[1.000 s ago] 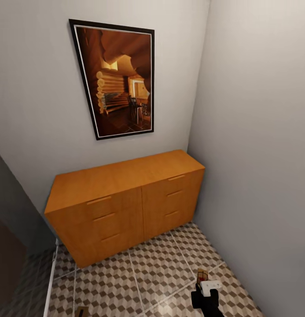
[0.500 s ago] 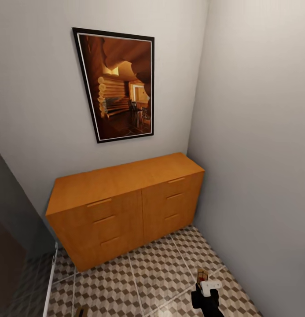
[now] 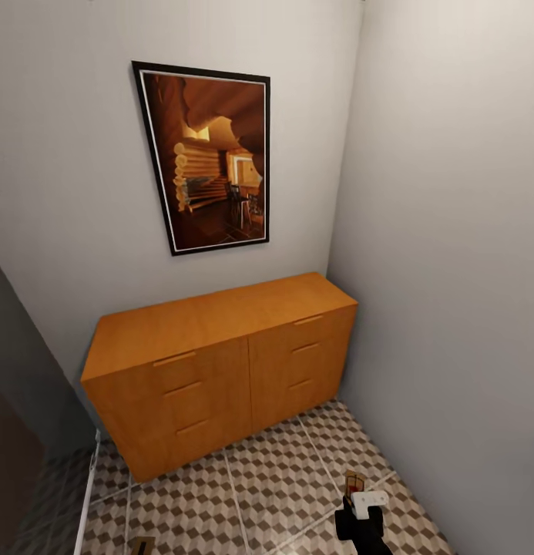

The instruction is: Take the four mousetraps from the cabinet in the bathroom and place them on the bathroom floor. Make sure all four end up on the same floor surface, and ensure that at least two of them are either under or directly next to the same bathroom sink.

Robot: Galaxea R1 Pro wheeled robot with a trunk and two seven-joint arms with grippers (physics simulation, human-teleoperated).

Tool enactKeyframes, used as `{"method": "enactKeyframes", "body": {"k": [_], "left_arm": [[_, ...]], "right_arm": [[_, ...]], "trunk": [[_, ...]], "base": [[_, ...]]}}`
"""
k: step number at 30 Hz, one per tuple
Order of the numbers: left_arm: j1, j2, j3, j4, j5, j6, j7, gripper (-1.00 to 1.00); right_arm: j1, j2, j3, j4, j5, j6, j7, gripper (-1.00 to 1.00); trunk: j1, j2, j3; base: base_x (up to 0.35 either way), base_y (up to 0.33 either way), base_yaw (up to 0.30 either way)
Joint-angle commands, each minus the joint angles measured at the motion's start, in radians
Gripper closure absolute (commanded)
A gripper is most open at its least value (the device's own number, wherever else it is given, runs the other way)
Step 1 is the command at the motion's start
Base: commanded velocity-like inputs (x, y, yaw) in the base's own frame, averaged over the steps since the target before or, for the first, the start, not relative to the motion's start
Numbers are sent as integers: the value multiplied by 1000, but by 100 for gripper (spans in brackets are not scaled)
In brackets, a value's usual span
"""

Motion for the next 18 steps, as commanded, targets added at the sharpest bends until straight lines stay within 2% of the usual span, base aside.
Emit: {"method": "enactKeyframes", "body": {"k": [1, 13, 18], "left_arm": [[-1, 0, -9, 0, 4, -2, 5, 100], [-1, 0, -8, 0, 4, -2, 5, 100], [-1, 0, -8, 0, 4, -2, 5, 100]], "right_arm": [[-1, 0, 9, 1, -10, -3, 1, 100], [-1, 0, 8, 1, -10, -3, 2, 100], [-1, 0, 8, 1, -10, -3, 1, 100]], "trunk": [[1, -2, -1], [1, -2, 0], [1, -2, 0]], "base": [[0, 0, 0], [-5, 0, 0], [-214, 0, 0]]}}
